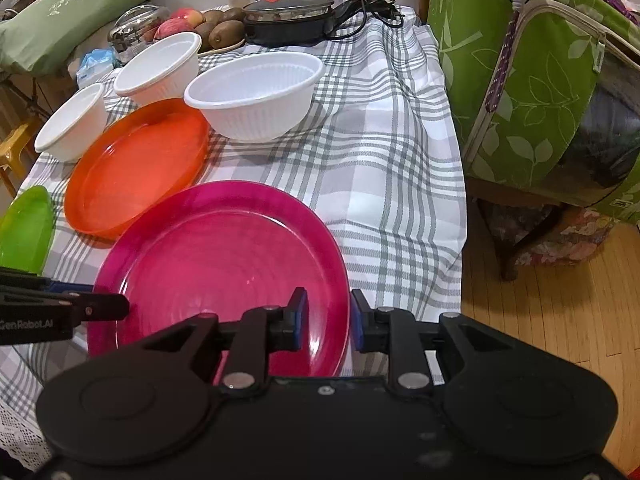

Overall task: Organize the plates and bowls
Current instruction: 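Grip the pink plate rim with the left tool and lift it, then carry the pink plate onto the green plate and release it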

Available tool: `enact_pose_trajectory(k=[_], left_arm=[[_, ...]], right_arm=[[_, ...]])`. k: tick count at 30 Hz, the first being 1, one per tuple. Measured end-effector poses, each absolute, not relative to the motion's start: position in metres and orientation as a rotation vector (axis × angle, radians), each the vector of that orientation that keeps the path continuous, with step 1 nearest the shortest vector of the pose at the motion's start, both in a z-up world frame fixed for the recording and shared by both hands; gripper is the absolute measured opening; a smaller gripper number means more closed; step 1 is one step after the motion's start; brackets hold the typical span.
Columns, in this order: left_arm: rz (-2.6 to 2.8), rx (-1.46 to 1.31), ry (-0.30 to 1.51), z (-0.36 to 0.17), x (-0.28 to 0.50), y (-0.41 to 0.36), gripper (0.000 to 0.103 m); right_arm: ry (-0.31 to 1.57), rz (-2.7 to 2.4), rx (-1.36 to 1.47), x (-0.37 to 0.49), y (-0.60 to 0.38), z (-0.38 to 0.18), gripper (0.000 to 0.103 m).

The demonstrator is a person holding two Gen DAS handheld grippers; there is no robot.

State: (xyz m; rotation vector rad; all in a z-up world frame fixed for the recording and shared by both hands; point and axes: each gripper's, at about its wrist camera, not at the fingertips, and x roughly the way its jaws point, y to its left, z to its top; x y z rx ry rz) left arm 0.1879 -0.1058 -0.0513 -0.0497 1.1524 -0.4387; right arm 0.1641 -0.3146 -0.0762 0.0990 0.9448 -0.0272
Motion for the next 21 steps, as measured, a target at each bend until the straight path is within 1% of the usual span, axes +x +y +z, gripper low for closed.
enact_pose_trajectory(k=[4, 6, 11, 17, 21], left_arm=[[-0.423, -0.070, 1.151, -0.052, 0.190, -0.104, 0.026], [-0.422, -0.073, 1.144, -0.051, 0.189, -0.105, 0.029], [-0.433, -0.098, 1.131, -0.047, 0.181, -0.101, 0.029], [-0.415, -0.098, 1.068, -0.023, 0.165, -0.085, 0.029], [-0.359, -0.119, 1.034, -0.009, 0.161, -0.059, 0.029]], right_arm=[[0.936, -0.033, 0.103, 0.169, -0.314, -0.076, 0.026], [0.933, -0.034, 0.094, 0.169, -0.312, -0.076, 0.027], [0.921, -0.025, 0.078, 0.156, -0.309, -0.069, 0.028], [0.892, -0.017, 0.058, 0.138, -0.293, -0.045, 0.028], [0.867, 0.021, 0.028, 0.138, -0.265, -0.029, 0.028]])
